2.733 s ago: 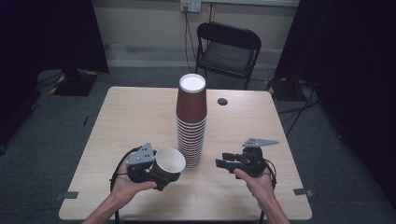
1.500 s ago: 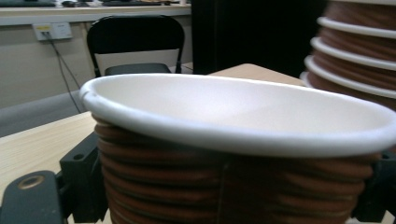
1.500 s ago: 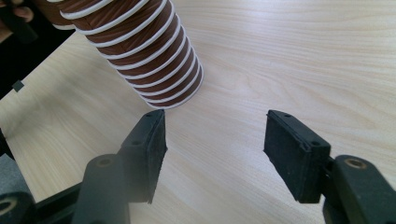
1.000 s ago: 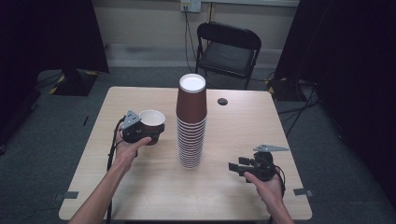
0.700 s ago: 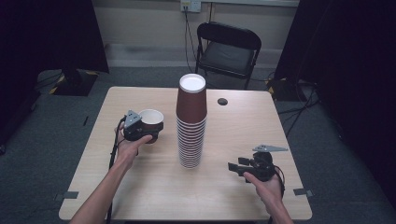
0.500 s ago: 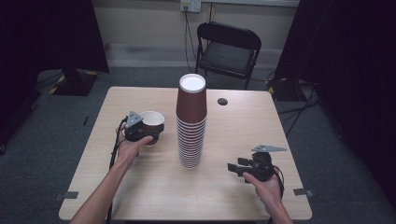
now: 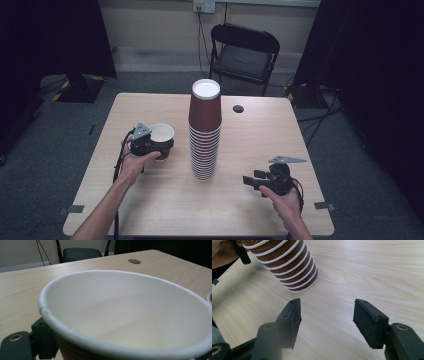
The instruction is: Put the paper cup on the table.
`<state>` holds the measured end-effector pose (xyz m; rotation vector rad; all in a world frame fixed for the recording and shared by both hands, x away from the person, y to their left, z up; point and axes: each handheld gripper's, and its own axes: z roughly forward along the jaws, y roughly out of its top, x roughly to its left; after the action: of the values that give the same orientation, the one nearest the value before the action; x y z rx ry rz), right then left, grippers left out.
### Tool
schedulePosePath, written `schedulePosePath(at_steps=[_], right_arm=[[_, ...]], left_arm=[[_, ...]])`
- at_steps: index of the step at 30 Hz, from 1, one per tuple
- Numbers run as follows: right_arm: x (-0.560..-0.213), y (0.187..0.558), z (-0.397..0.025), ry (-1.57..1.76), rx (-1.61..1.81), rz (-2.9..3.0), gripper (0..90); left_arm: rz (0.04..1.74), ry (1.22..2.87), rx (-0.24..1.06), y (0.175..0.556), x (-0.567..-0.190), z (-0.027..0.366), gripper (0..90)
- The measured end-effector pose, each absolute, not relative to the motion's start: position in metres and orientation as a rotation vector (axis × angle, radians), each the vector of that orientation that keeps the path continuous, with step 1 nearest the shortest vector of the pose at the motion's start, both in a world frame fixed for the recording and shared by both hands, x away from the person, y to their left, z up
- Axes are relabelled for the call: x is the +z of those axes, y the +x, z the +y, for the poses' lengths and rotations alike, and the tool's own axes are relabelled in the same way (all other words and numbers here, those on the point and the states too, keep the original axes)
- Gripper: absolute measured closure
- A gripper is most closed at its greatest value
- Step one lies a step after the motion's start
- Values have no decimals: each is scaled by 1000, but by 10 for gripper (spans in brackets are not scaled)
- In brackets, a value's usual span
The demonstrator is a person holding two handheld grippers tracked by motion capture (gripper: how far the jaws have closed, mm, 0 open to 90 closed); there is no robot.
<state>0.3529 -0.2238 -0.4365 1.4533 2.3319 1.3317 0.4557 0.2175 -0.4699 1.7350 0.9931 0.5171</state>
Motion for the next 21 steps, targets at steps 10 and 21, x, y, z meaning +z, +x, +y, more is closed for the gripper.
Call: schedulePosePath(at_steps=[10,21], right_arm=[[-435,351,-221,1439,1336,2351,389],[-434,350,-222,1432,1339,2354,392]], left_arm=[[1022,1777,469,450,-477,219,94],[1065,1841,443,447,-485,223,115]])
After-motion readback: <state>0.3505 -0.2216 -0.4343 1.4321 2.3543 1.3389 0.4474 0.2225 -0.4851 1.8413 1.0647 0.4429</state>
